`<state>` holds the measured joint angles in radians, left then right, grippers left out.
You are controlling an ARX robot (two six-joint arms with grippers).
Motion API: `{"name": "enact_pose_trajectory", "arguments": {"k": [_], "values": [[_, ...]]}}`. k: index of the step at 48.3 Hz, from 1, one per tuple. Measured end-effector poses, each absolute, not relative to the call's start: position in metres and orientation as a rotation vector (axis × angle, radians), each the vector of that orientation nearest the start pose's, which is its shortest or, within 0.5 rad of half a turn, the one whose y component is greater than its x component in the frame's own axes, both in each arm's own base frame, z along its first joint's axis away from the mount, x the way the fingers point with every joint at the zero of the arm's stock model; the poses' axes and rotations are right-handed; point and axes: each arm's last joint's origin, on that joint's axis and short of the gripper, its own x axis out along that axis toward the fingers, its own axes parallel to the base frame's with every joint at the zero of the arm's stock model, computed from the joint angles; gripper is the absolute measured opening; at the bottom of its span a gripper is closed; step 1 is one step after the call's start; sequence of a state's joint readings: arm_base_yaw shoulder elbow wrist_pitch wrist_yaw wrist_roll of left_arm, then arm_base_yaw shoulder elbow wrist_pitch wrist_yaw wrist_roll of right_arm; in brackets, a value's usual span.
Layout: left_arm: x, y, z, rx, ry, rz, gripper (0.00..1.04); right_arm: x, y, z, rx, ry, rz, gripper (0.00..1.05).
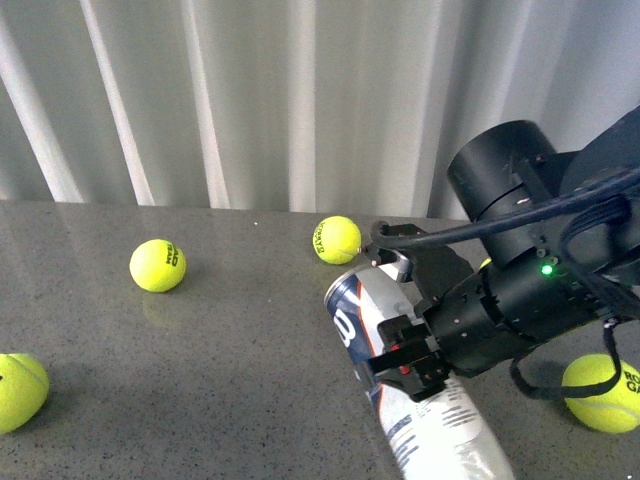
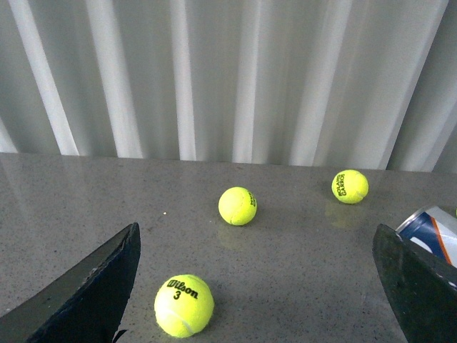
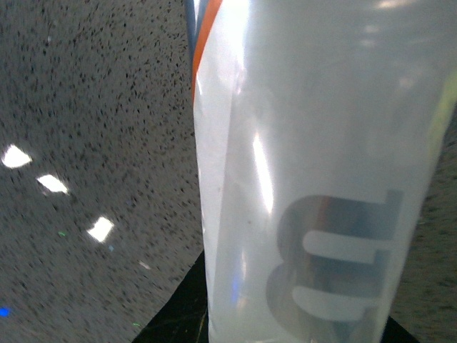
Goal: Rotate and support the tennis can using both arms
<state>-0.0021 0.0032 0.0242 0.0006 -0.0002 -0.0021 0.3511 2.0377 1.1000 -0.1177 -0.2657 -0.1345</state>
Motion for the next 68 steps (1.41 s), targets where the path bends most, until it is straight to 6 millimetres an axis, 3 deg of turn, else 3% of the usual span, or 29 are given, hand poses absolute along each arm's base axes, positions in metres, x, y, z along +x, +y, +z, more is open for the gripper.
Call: {"name": "enact_pose_trajectory", "arguments": {"k": [8,17,27,34,38,51,63,68], "values": [[0.096,0.000,0.172,-0.002,-0.022,-0.002,0.98,0.347,0.130,0.118,-0.442,0.882,0.837,0.18],[0.096,0.000,0.172,-0.002,-0.022,-0.002,0.98,0.340,0.134,0.128,-0.661,0.737,1.026,0.12],[0.096,0.000,0.172,-0.002,-0.022,-0.002,0.98,0.335,0.145,0.118,-0.918,0.636,1.150,0.08],[0.096,0.000,0.172,-0.002,-0.022,-0.002,0.98,0.336,0.150,0.095,-1.073,0.615,1.215,0.06],[0.096,0.000,0.172,-0.002,-0.022,-0.002,0.98,0.338,0.153,0.084,-1.114,0.599,1.254,0.06],[0.096,0.000,0.172,-0.002,-0.022,-0.002,0.98,0.355,0.160,0.083,-1.135,0.564,1.229,0.06],[0.096,0.000,0.172,-0.002,-0.022,-0.002,0.98,0.356,0.161,0.084,-1.043,0.598,1.238,0.39],[0.096,0.000,0.172,-0.002,-0.022,-0.002,0.98,0.357,0.161,0.084,-1.029,0.588,1.218,0.59]]}}
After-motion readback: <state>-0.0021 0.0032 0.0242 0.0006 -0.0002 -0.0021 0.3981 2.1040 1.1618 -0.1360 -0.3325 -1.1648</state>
